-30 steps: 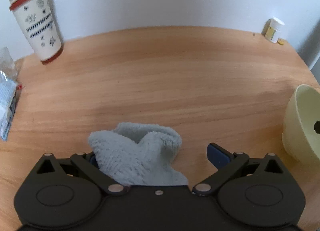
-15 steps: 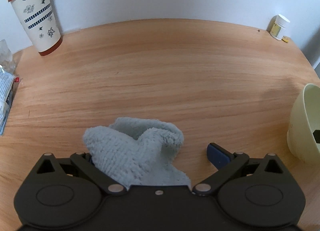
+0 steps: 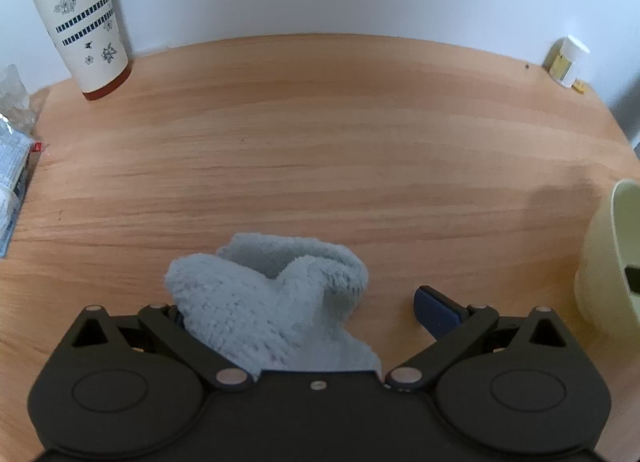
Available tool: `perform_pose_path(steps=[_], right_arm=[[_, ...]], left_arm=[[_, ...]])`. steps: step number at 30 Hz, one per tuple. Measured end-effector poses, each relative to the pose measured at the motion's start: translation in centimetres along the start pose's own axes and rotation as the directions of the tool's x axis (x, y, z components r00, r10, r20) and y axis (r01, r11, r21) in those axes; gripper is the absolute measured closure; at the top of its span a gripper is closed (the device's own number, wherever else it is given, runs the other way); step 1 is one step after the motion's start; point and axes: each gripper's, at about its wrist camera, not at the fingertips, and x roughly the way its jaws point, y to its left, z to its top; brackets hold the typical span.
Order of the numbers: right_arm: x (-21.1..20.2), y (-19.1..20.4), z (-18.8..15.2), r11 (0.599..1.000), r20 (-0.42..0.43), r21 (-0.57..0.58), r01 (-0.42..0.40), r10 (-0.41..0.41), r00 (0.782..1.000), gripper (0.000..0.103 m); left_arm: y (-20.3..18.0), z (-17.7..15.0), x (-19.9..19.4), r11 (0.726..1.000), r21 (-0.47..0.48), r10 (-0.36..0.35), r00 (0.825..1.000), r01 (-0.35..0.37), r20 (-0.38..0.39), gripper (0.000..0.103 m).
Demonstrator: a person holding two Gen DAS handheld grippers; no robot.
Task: Clean bowl
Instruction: 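Close the left gripper on the grey cloth and lift it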
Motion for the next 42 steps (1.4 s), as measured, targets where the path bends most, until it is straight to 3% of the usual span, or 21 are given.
perform_pose_path(steps=[3,7,10,11,12,15,18,22,26,30,34,42], right_arm=[[-0.3,0.5,-0.2,0.999,0.014,-0.045,0.022,-0.022,1.000,0.021],[0.0,0.2,0.2,0.999,-0.011,-0.015,0.048,-0.049,0.999,0.019],[-0.3,-0.1,0.5,1.000,0.001,-0.002,0.010,-0.010,1.000,0.014],[-0.3,-0.2,0.7,1.000,-0.003,0.018,0.016,-0.016,1.000,0.008],[-0.2,-0.4,0.9,0.999,-0.013,0.037,0.035,-0.034,0.999,0.001],[1.2,-0.3,1.2,0.998,-0.098,0.023,0.058,-0.056,0.994,0.002],[0.6,0.1,0.8,0.999,-0.043,-0.011,0.050,-0.051,0.998,0.002],[1.0,-0.6,1.0,0.998,-0.069,0.066,0.008,-0.003,0.998,0.002],[1.3,-0.7,0.7,0.994,-0.067,0.081,0.070,-0.064,0.996,0.002],[1.4,-1.2,0.8,0.993,-0.083,0.116,0.011,-0.001,0.997,0.002],[0.8,-1.6,1.0,0.994,-0.056,0.105,0.025,-0.020,0.998,0.002],[0.9,-3.3,0.7,0.979,-0.039,0.192,-0.069,0.078,0.996,0.003]], left_arm=[[0.3,0.2,0.0,1.000,-0.025,-0.010,1.000,0.010,-0.010,0.000],[0.8,0.4,-0.1,0.997,-0.078,-0.021,1.000,0.020,-0.008,0.000],[0.9,0.2,-0.2,0.996,-0.092,-0.021,1.000,0.022,0.008,0.000],[1.0,0.1,-0.2,0.995,-0.099,-0.024,1.000,0.025,0.013,0.000],[1.1,0.1,-0.2,0.994,-0.108,-0.026,0.999,0.028,0.018,0.000],[1.4,-0.2,-0.4,0.990,-0.131,-0.039,0.998,0.044,0.042,0.000],[1.5,-0.4,-0.4,0.993,-0.108,-0.045,0.997,0.051,0.057,0.000],[1.0,-0.4,-0.3,0.997,-0.071,-0.020,0.999,0.023,0.041,0.000],[0.8,0.1,-0.1,0.999,-0.052,-0.013,1.000,0.013,0.007,0.000],[0.8,0.3,0.0,1.000,-0.023,-0.014,1.000,0.014,-0.009,0.001],[1.0,0.3,-0.3,1.000,-0.007,0.000,1.000,0.000,-0.006,0.015],[2.2,0.3,-1.1,1.000,-0.027,-0.002,1.000,0.002,-0.004,0.041]])
